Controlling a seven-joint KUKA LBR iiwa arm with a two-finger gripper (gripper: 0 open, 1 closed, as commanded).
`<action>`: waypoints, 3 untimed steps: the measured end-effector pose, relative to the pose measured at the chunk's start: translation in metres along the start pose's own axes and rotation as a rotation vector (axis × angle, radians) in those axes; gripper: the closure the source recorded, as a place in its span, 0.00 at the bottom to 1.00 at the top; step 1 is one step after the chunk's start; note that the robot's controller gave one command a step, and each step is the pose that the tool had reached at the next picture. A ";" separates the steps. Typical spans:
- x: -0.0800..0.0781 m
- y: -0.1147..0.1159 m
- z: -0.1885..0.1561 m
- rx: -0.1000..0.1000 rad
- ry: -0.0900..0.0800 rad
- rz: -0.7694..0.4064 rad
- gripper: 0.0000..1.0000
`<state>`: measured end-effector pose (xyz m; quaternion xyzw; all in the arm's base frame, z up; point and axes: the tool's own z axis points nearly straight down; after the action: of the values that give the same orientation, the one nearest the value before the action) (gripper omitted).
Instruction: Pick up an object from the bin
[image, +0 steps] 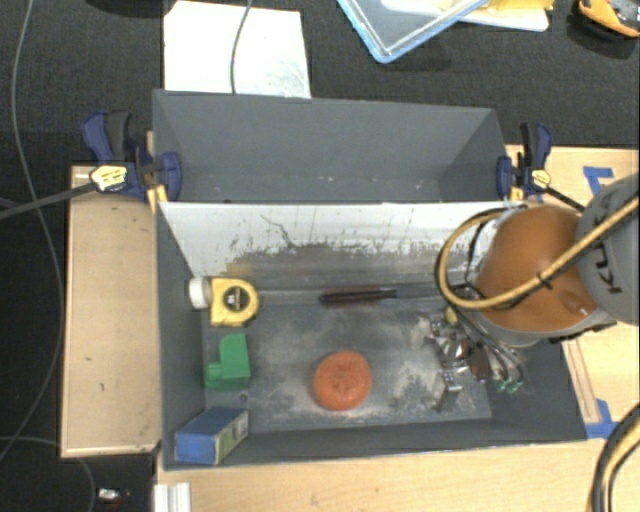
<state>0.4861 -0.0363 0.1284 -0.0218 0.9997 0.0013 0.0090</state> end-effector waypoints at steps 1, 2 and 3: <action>0.000 0.044 -0.021 0.005 -0.010 -0.023 0.00; 0.005 0.068 0.002 0.002 -0.003 0.017 0.00; -0.007 0.119 0.011 0.003 -0.016 -0.118 0.00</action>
Offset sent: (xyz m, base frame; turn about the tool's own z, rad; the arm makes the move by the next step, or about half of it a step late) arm -0.0100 0.0695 -0.0045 0.0177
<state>0.4883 0.0831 0.1182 -0.0806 0.9966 -0.0008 0.0173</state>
